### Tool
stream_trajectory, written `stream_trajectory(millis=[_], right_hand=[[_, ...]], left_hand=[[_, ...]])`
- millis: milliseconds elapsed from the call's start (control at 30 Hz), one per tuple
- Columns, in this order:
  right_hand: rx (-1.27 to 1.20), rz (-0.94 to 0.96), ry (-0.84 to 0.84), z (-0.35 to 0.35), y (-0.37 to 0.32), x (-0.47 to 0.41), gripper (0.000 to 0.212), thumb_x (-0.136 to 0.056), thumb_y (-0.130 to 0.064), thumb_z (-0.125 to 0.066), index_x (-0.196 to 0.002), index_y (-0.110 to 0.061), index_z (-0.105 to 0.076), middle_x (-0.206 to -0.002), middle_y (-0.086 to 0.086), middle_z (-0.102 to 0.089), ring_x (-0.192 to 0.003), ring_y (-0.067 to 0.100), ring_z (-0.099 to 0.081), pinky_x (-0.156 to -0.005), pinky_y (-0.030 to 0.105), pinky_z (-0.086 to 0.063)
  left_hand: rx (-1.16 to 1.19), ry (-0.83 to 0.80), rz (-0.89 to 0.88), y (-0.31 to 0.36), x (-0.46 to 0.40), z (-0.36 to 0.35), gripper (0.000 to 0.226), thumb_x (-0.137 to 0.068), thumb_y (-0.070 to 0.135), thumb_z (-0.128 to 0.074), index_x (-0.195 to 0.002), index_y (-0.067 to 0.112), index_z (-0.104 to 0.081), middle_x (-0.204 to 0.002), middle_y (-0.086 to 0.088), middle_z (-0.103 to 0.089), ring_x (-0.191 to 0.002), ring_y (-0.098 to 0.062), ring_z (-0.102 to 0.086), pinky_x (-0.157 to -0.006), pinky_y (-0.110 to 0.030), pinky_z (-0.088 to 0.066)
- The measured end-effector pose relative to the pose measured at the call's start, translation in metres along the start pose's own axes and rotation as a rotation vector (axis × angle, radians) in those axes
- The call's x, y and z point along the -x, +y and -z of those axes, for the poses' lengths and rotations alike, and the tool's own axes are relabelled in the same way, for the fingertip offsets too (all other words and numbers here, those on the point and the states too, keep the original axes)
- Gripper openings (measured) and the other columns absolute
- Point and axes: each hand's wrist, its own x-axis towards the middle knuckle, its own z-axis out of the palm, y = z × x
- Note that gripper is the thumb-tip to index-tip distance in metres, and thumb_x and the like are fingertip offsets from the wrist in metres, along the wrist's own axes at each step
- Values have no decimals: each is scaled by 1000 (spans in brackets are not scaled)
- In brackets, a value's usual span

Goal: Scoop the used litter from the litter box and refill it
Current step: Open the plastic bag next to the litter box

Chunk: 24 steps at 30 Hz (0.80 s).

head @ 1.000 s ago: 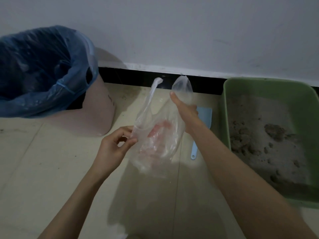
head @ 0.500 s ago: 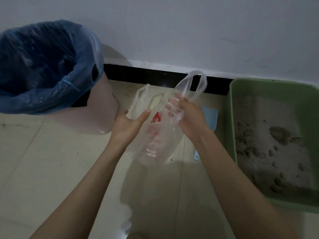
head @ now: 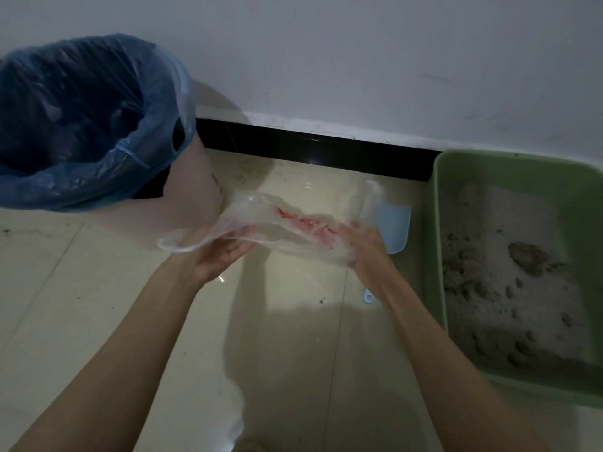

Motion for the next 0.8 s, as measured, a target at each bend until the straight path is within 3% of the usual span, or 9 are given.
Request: stream_trajectory(millis=[100,200,267,467,500,567,667,733,800], right_hand=[[535,-113,-121,3,12,4,85,-63,-46,-79,-132,-15,-42,-123,-6,-52,-111,14,-51,-96,33,-44],[770,-157,-95,10,10,2,52,-76,-42,-70,-108,-2,-60,-103,10,-63,-90,21,-56,-78,30,-43],[777,-155,-20,13,-2,3,35,-87,-37,-60,-84,-2,-63,-77,10,-58,-73,22,-54,-69,30,-40],[-366,-496,125,19,-19,-3,18,-95,-20,-51,-82,-8,-56,-81,3,-58,-74,17,-58,-60,35,-51],[-508,-574,119,22,-20,-3,20,-97,-18,-46,-82,-8,-55,-79,3,-58,-68,16,-59,-55,35,-54],[-667,-677,129,24,-16,-5,26,-100,-17,-39,-81,-6,-53,-67,3,-58,-44,10,-56,-38,21,-48],[-805,-697,17,21,-8,-8,8,-85,-4,-58,-77,-3,-58,-49,1,-53,-31,7,-45,-31,14,-37],[-769,-631,-48,18,-5,-9,26,-55,2,-81,-73,-5,-65,-49,-2,-46,-35,8,-41,-34,14,-34],[-599,-562,-35,18,-5,-9,17,-69,-7,-77,-68,-11,-60,-43,-5,-38,-34,6,-32,-35,14,-28]], left_hand=[[59,-107,63,11,1,4,36,-36,-4,-82,-71,0,-72,-81,-13,-69,-69,-21,-68,-64,-30,-58],[-23,-97,120,13,-2,8,48,-32,-2,-84,-74,3,-62,-75,-6,-50,-61,-14,-50,-57,-23,-54],[-161,-75,112,9,-1,12,24,-51,3,-77,-71,4,-63,-71,-7,-50,-53,-13,-53,-53,-22,-53],[-531,-310,253,7,13,22,19,-54,19,-83,-63,14,-68,-52,1,-49,-40,-5,-46,-41,-16,-42],[-609,-328,262,8,18,22,12,-61,22,-79,-63,17,-68,-53,3,-52,-42,-4,-47,-41,-15,-41],[-687,-354,261,8,26,22,31,-54,35,-87,-70,17,-68,-67,-1,-55,-54,-8,-50,-47,-15,-40],[-409,-294,186,5,21,26,49,-30,39,-94,-66,15,-72,-61,1,-61,-49,-8,-56,-44,-16,-45],[-99,-243,74,1,12,23,20,-59,32,-86,-65,19,-71,-57,6,-60,-44,-3,-51,-40,-12,-37],[212,-187,-42,-4,0,22,19,-87,24,-59,-74,19,-71,-66,6,-63,-50,-1,-52,-44,-11,-35]])
